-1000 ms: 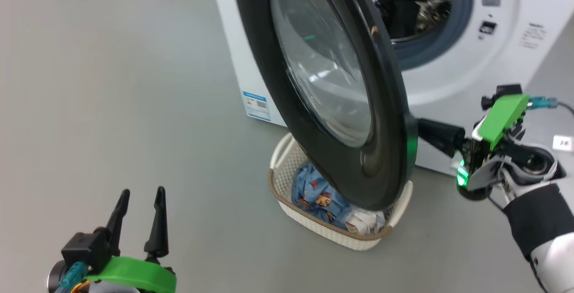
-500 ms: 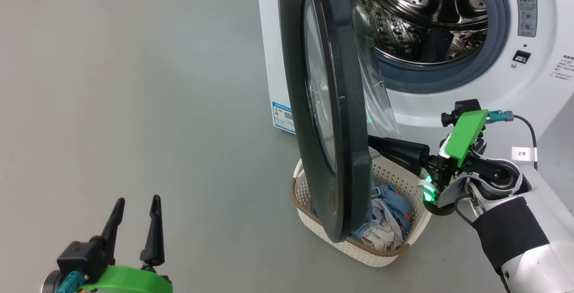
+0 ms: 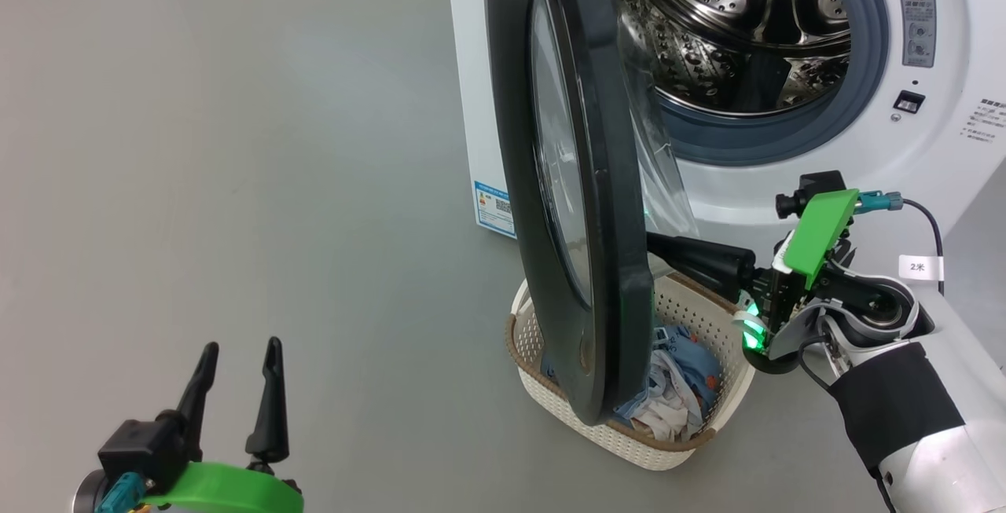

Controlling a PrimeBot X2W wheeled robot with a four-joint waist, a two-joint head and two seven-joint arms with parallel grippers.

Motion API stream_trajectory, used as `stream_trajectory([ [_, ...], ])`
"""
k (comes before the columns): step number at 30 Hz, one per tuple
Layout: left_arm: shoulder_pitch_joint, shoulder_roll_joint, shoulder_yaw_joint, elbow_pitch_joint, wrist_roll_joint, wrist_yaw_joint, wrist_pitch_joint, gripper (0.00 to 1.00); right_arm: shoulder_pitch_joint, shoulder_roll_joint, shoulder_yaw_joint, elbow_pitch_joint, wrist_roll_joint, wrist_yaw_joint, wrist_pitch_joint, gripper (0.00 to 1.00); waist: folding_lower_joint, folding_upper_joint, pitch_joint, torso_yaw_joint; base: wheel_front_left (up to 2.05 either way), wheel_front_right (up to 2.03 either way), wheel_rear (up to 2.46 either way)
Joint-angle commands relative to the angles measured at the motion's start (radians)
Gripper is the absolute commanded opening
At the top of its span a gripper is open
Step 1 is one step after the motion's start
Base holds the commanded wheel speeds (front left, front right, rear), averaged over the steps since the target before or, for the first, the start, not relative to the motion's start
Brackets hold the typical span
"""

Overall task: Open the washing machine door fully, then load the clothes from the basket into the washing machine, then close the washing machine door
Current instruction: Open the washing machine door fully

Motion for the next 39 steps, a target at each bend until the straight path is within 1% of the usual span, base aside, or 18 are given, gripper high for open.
stream_trajectory([
  [1, -0.014, 0.025, 0.025, -0.028, -0.006, 0.006, -0.001, 1.00, -0.020, 0.012, 0.002, -0.035, -0.009, 0.005, -0.002, 0.00, 0.0000, 0.0000, -0.004, -0.003, 0.00, 0.00, 0.00],
  [5, -0.017, 0.025, 0.017, -0.022, -0.007, 0.005, 0.001, 1.00, -0.010, 0.008, -0.010, -0.051, -0.014, 0.005, -0.012, 0.00, 0.0000, 0.0000, -0.014, -0.009, 0.00, 0.00, 0.00],
  [6, -0.018, 0.025, 0.011, -0.017, -0.007, 0.004, 0.003, 1.00, 0.001, 0.005, -0.020, -0.061, -0.014, 0.005, -0.017, 0.25, 0.0000, 0.0000, -0.024, -0.014, 0.00, 0.00, 0.00],
  [7, -0.019, 0.025, 0.007, -0.014, -0.007, 0.003, 0.004, 1.00, 0.007, 0.002, -0.026, -0.067, -0.015, 0.005, -0.021, 0.34, 0.0000, 0.0000, -0.029, -0.018, 0.00, 0.00, 0.00],
  [8, -0.018, 0.026, 0.006, -0.012, -0.007, 0.003, 0.004, 1.00, 0.013, 0.000, -0.030, -0.073, -0.018, 0.005, -0.026, 0.47, 0.0000, 0.0000, -0.032, -0.024, 0.00, 0.00, 0.00],
  [9, -0.018, 0.026, 0.005, -0.011, -0.008, 0.003, 0.004, 1.00, 0.017, -0.002, -0.033, -0.080, -0.022, 0.005, -0.032, 0.93, 0.0000, 0.0000, -0.034, -0.032, 0.00, 0.00, 0.00],
  [10, -0.017, 0.027, 0.005, -0.011, -0.009, 0.003, 0.003, 1.00, 0.022, -0.004, -0.035, -0.089, -0.028, 0.005, -0.037, 1.00, 0.0000, 0.0000, -0.037, -0.040, 0.00, 0.00, 0.00],
  [15, -0.013, 0.028, 0.004, -0.006, -0.014, 0.008, 0.001, 1.00, 0.054, -0.013, -0.037, -0.167, -0.068, 0.005, -0.075, 1.00, 0.0000, 0.0000, -0.047, -0.096, 0.00, 0.00, 0.00],
  [19, -0.011, 0.026, 0.001, -0.005, -0.019, 0.009, -0.003, 1.00, 0.086, -0.034, -0.010, -0.233, -0.170, 0.005, -0.167, 1.00, 0.0000, 0.0000, -0.056, -0.150, 0.00, 0.00, 0.00],
  [22, -0.005, 0.025, 0.002, -0.003, -0.024, 0.012, -0.007, 1.00, 0.111, -0.036, 0.006, -0.280, -0.217, 0.005, -0.224, 1.00, 0.0000, 0.0000, -0.061, -0.196, 0.00, 0.00, 0.00],
  [23, -0.005, 0.025, 0.002, -0.003, -0.024, 0.012, -0.007, 1.00, 0.111, -0.036, 0.006, -0.280, -0.217, 0.005, -0.224, 1.00, 0.0000, 0.0000, -0.061, -0.196, 0.00, 0.00, 0.00],
  [27, 0.005, 0.026, 0.009, -0.002, -0.032, 0.018, -0.013, 1.00, 0.144, -0.043, 0.021, -0.347, -0.271, 0.005, -0.302, 1.00, 0.0000, 0.0000, -0.065, -0.260, 0.00, 0.00, 0.00],
  [34, 0.015, 0.030, 0.019, -0.008, -0.042, 0.029, -0.024, 1.00, 0.209, -0.080, 0.045, -0.490, -0.404, 0.005, -0.512, 1.00, 0.0000, 0.0000, -0.063, -0.359, 0.00, 0.00, 0.00],
  [39, 0.023, 0.033, 0.028, -0.012, -0.048, 0.038, -0.032, 1.00, 0.254, -0.122, 0.079, -0.546, -0.503, 0.005, -0.669, 1.00, 0.0000, 0.0000, -0.063, -0.414, 0.00, 0.00, 0.00],
])
